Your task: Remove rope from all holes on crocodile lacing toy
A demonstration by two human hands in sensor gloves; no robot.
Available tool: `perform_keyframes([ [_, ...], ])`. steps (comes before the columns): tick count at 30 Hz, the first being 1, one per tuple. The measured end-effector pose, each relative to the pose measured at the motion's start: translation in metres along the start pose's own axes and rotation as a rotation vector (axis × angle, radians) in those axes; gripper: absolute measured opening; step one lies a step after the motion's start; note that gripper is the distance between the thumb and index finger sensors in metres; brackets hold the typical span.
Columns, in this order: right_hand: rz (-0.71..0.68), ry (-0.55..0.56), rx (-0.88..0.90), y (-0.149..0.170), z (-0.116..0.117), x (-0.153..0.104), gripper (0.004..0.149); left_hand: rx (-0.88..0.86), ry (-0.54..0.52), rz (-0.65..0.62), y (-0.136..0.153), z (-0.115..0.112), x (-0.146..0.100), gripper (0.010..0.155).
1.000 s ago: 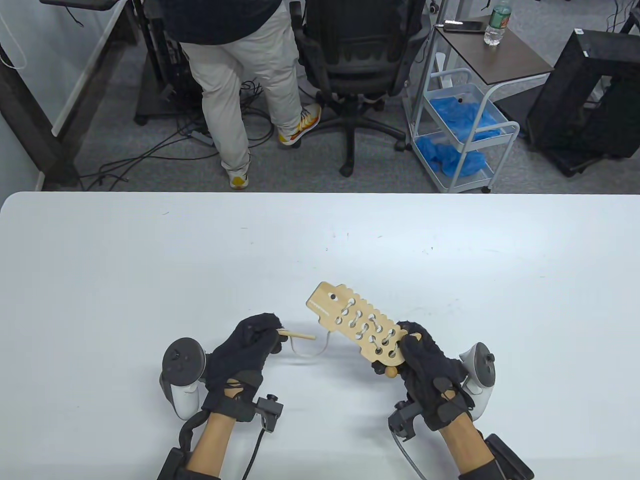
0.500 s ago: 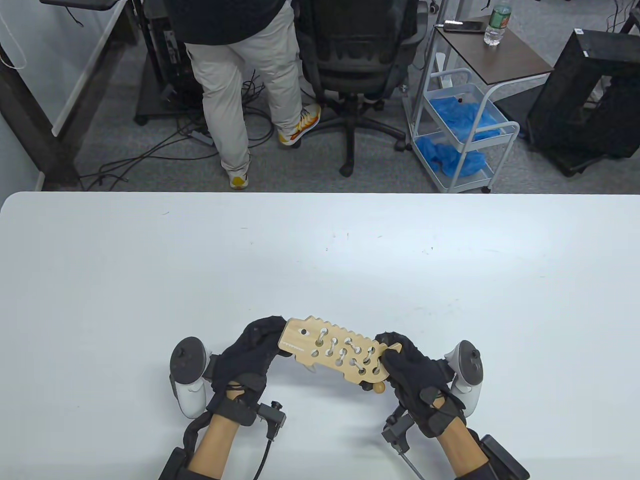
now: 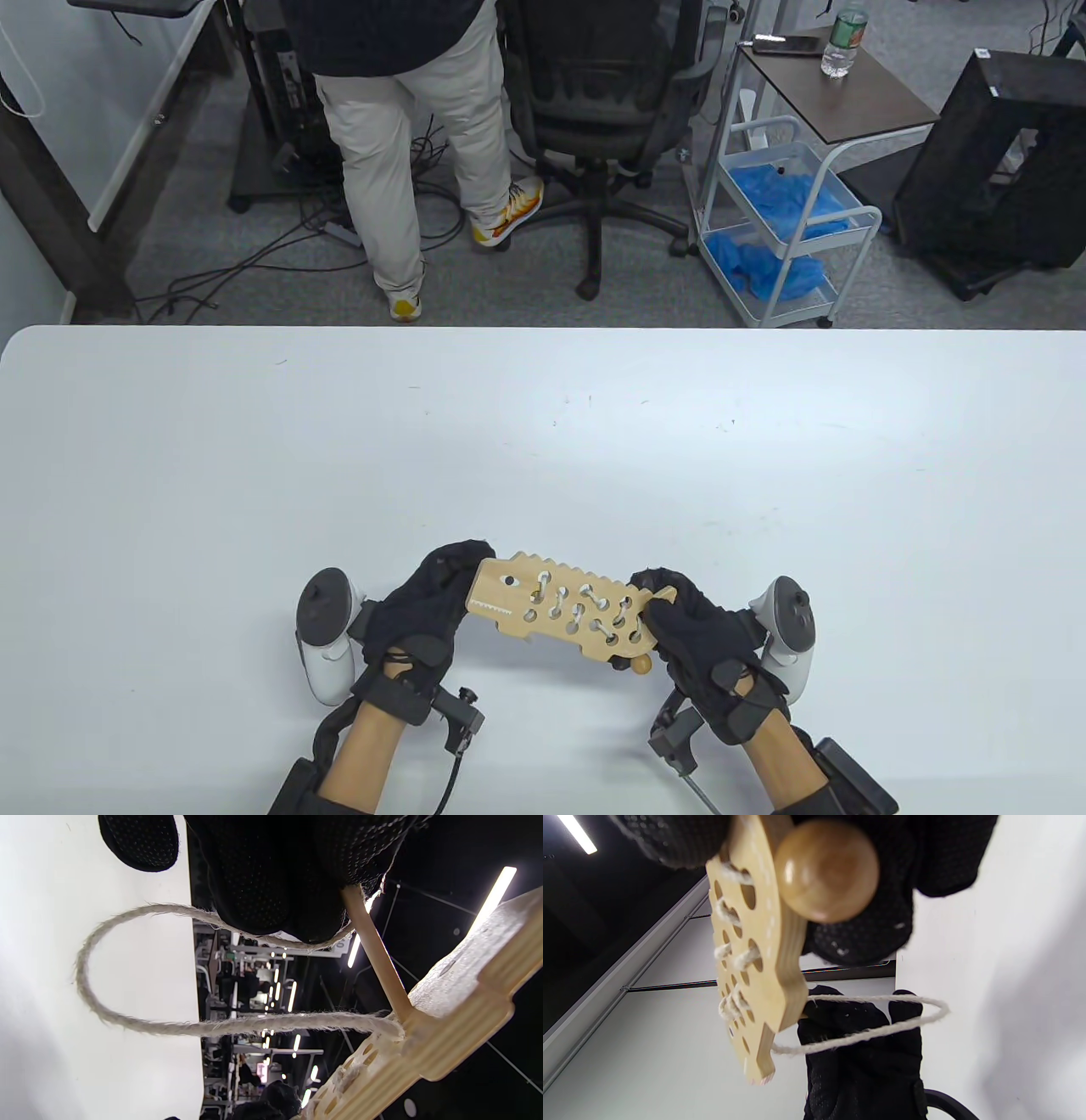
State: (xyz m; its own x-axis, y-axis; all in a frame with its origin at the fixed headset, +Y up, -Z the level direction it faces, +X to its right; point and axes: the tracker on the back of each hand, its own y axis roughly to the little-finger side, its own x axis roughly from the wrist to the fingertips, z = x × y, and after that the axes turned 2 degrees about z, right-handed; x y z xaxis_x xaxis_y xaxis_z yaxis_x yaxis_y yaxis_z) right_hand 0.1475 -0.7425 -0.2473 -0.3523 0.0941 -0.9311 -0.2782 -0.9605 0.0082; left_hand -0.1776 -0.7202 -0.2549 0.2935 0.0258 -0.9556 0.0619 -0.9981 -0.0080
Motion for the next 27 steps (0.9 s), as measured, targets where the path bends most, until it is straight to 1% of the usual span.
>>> perform_keyframes([
  [3,-0.004,-0.018,0.004,0.000,0.001,0.000,0.050,-0.001,0.049,-0.002,0.000,-0.002,0.001,0.042],
  [9,0.008,-0.027,-0.030,0.002,0.002,0.001,0.050,0.071,0.078,-0.013,-0.004,-0.011,0.000,0.040],
  [15,0.021,0.028,-0.059,0.002,-0.001,-0.001,0.050,0.050,0.121,-0.041,-0.007,-0.020,-0.001,0.041],
  [18,0.022,0.072,-0.048,0.001,-0.004,-0.002,0.050,-0.047,0.198,-0.058,-0.005,-0.024,0.000,0.046],
  [22,0.016,0.107,-0.055,-0.001,-0.007,-0.003,0.049,-0.175,0.264,-0.080,-0.001,-0.027,0.000,0.052],
  [27,0.004,0.123,-0.056,-0.002,-0.005,-0.005,0.050,-0.221,0.304,-0.107,0.001,-0.029,0.001,0.060],
])
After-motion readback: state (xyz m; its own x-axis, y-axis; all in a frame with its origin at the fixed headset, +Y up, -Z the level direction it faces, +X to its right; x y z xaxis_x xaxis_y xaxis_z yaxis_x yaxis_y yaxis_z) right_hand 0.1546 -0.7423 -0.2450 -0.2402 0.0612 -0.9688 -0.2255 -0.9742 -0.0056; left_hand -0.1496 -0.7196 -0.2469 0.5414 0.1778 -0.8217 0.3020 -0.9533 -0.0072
